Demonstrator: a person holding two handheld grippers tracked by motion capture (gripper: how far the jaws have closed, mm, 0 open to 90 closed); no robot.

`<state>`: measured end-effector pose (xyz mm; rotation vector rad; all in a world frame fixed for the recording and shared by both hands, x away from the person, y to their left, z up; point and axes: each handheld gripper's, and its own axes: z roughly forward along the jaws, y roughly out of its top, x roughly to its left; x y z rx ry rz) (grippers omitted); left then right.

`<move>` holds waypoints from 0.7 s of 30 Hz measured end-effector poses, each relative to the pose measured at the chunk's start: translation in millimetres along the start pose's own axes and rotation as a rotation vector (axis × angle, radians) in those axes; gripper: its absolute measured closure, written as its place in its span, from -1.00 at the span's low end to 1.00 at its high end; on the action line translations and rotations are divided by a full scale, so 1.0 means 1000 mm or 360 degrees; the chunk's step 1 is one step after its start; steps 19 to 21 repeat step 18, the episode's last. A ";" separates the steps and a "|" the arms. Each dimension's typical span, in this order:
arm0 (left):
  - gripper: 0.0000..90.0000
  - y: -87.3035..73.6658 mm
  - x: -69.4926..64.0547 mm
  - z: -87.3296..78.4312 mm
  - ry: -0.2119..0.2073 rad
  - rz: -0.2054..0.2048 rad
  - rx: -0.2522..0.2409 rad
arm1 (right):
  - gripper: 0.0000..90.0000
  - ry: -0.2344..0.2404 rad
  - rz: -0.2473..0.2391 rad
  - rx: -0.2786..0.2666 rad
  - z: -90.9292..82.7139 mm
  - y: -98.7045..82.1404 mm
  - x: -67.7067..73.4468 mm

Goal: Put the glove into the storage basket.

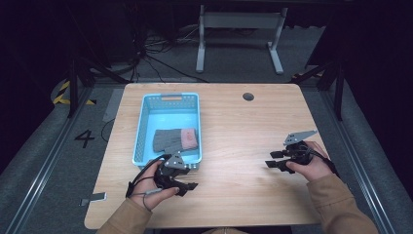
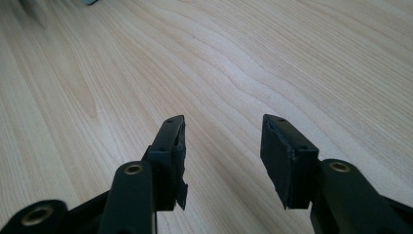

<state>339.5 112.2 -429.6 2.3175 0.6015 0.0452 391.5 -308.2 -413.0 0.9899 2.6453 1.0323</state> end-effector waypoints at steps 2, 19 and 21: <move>-0.09 -0.005 -0.002 0.007 -0.0014 -0.0004 -0.0011 | 0.17 0.0001 0.0001 0.0002 0.001 0.000 0.000; -0.21 -0.022 -0.005 0.020 0.0084 -0.0052 -0.0049 | 0.15 -0.0004 0.0001 0.0021 0.007 -0.002 -0.001; -0.21 -0.022 -0.005 0.020 0.0084 -0.0052 -0.0049 | 0.15 -0.0004 0.0001 0.0021 0.007 -0.002 -0.001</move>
